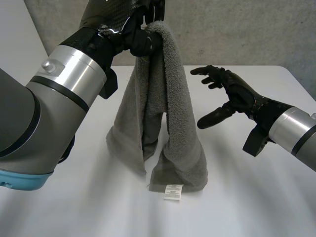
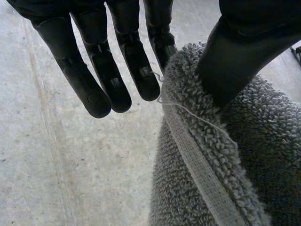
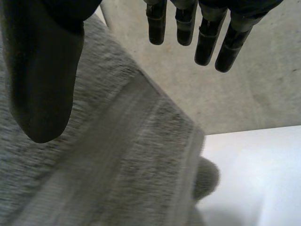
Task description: Fold the towel.
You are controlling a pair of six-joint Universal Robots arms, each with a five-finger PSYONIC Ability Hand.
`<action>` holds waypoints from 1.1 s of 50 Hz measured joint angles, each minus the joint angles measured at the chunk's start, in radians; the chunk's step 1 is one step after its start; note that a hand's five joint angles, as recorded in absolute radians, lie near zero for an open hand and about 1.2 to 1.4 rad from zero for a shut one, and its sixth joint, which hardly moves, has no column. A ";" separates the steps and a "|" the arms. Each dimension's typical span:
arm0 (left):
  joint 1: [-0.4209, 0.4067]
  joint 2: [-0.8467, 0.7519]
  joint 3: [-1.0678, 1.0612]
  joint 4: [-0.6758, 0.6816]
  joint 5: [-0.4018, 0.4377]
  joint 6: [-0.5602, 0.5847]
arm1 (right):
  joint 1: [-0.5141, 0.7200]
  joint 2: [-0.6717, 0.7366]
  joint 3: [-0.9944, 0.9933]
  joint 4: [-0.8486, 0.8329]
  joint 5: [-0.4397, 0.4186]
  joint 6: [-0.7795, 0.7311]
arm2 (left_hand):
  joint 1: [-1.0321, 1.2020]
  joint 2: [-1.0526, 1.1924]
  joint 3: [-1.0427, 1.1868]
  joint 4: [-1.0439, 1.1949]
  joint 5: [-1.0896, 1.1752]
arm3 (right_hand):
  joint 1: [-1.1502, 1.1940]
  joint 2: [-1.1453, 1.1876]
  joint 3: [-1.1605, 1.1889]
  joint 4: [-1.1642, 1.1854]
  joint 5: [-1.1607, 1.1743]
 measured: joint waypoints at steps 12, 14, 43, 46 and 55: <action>-0.010 -0.013 0.012 -0.006 -0.010 -0.003 | 0.031 0.008 0.062 -0.046 -0.039 0.062 | 0.000 0.000 0.000 0.000 0.000 | 0.083 0.069 0.061 0.059 0.078; -0.012 -0.009 0.014 -0.007 -0.015 -0.006 | 0.046 0.035 0.078 -0.079 -0.031 0.061 | 0.000 0.000 0.000 0.000 0.000 | 0.364 0.348 0.332 0.331 0.361; -0.002 0.079 0.043 -0.009 -0.051 -0.016 | 0.087 0.332 0.041 -0.169 0.133 -0.128 | 0.014 0.005 0.002 0.000 0.019 | 1.073 1.097 1.091 1.087 1.117; -0.001 0.091 0.042 -0.008 -0.051 -0.016 | 0.087 0.354 0.025 -0.156 0.146 -0.150 | 0.014 0.005 0.002 0.000 0.019 | 1.073 1.097 1.091 1.087 1.117; 0.000 0.103 0.036 -0.007 -0.051 -0.016 | 0.085 0.378 0.002 -0.125 0.169 -0.185 | 0.014 0.005 0.002 0.000 0.019 | 1.073 1.097 1.092 1.087 1.117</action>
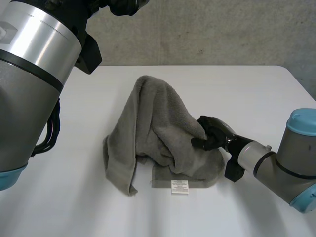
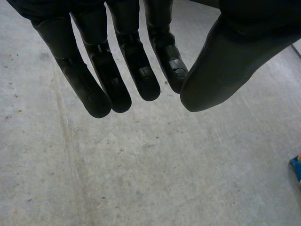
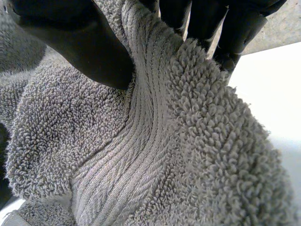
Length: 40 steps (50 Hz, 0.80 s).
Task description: Fold the towel.
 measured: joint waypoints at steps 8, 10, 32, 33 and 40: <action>0.001 -0.034 -0.019 -0.003 0.004 0.005 | 0.002 -0.070 0.001 0.027 -0.002 -0.006 | -0.349 -0.346 -0.362 -0.359 -0.355 | 0.000 0.000 0.000 0.000 0.000; 0.001 -0.058 -0.026 -0.004 0.006 0.009 | 0.003 -0.097 0.004 0.035 -0.006 -0.007 | -0.652 -0.645 -0.666 -0.671 -0.656 | 0.000 0.000 0.001 0.000 0.000; 0.034 -0.427 -0.025 -0.042 0.012 0.131 | 0.019 -0.267 0.003 0.141 -0.012 -0.181 | -1.099 -1.112 -1.138 -1.100 -1.125 | 0.000 0.000 0.004 0.000 0.000; 0.034 -0.436 -0.024 -0.041 0.012 0.140 | 0.022 -0.271 0.004 0.143 -0.012 -0.185 | -1.099 -1.112 -1.138 -1.100 -1.125 | 0.000 0.000 0.004 0.000 0.000; 0.032 -0.523 -0.011 -0.034 0.014 0.215 | 0.074 -0.328 0.015 0.152 -0.011 -0.223 | -0.715 -0.720 -0.731 -0.698 -0.748 | 0.000 0.000 0.004 0.000 0.000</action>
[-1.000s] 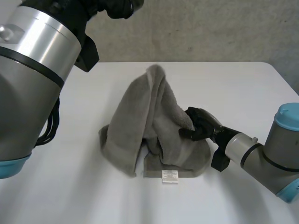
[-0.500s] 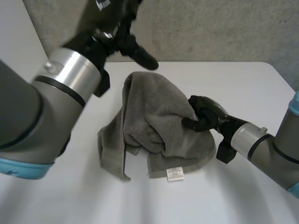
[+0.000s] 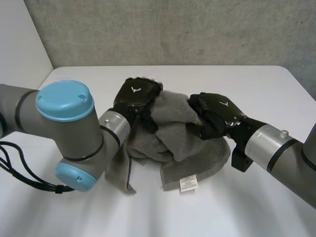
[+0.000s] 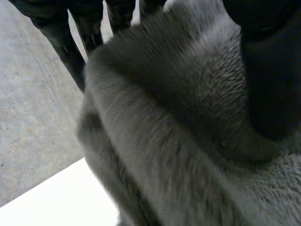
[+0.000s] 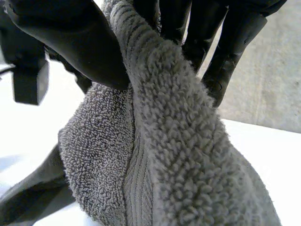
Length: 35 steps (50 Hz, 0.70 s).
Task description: Fold the towel.
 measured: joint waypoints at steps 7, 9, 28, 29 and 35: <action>0.000 -0.043 0.012 -0.003 0.001 0.007 | 0.025 -0.043 0.003 -0.001 0.005 -0.033 | 0.701 0.708 0.716 0.694 0.717 | 0.000 0.000 0.000 0.000 0.000; 0.000 -0.045 0.007 -0.004 0.003 0.003 | 0.025 -0.057 0.002 -0.001 0.006 -0.042 | 0.701 0.714 0.722 0.694 0.722 | 0.000 0.000 0.000 0.000 0.000; 0.002 -0.037 -0.073 0.001 0.064 -0.002 | -0.032 -0.288 -0.044 0.005 0.047 -0.077 | 0.701 0.720 0.729 0.702 0.743 | 0.010 0.006 0.000 0.000 0.000; 0.003 -0.039 -0.074 0.001 0.063 -0.001 | -0.037 -0.300 -0.045 0.006 0.047 -0.077 | 0.701 0.720 0.729 0.702 0.743 | 0.010 0.006 0.000 0.000 0.000; 0.007 -0.050 -0.073 0.004 0.060 0.002 | -0.051 -0.327 -0.053 0.018 0.047 -0.075 | 0.701 0.720 0.729 0.702 0.743 | 0.040 0.006 0.000 0.000 0.000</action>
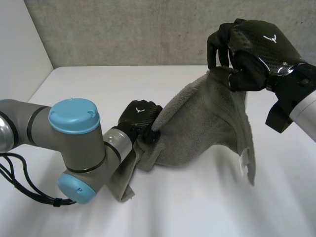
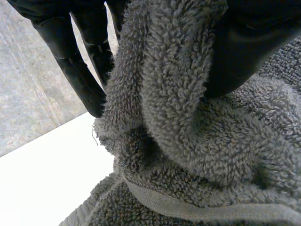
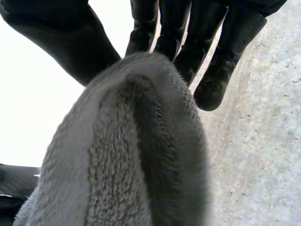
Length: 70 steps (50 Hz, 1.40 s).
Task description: Fold the towel.
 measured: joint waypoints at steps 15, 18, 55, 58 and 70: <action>0.015 -0.031 0.005 0.002 -0.003 0.001 | -0.022 -0.007 -0.028 0.026 -0.001 0.003 | 0.000 0.000 0.000 0.000 0.002 | 0.002 0.000 0.000 0.000 0.000; 0.017 -0.032 0.006 0.001 -0.004 0.000 | -0.024 -0.011 -0.029 0.026 -0.001 0.004 | 0.000 0.000 0.000 0.000 0.002 | 0.002 0.000 0.000 0.000 0.000; -0.058 0.369 0.019 -0.043 -0.061 -0.193 | 0.083 0.542 -0.011 0.078 0.099 0.147 | 0.000 0.000 0.001 0.000 0.002 | -1.097 -1.096 -1.089 -1.081 -1.113; -0.059 0.365 0.017 -0.044 -0.064 -0.204 | 0.090 0.562 -0.014 0.059 0.098 0.191 | 0.000 0.000 0.001 0.000 0.002 | -1.100 -1.098 -1.092 -1.083 -1.115; -0.071 0.360 0.014 -0.045 -0.071 -0.206 | 0.066 0.506 0.010 0.008 0.101 0.234 | 0.000 0.000 0.001 0.000 0.002 | -1.108 -1.098 -1.092 -1.083 -1.116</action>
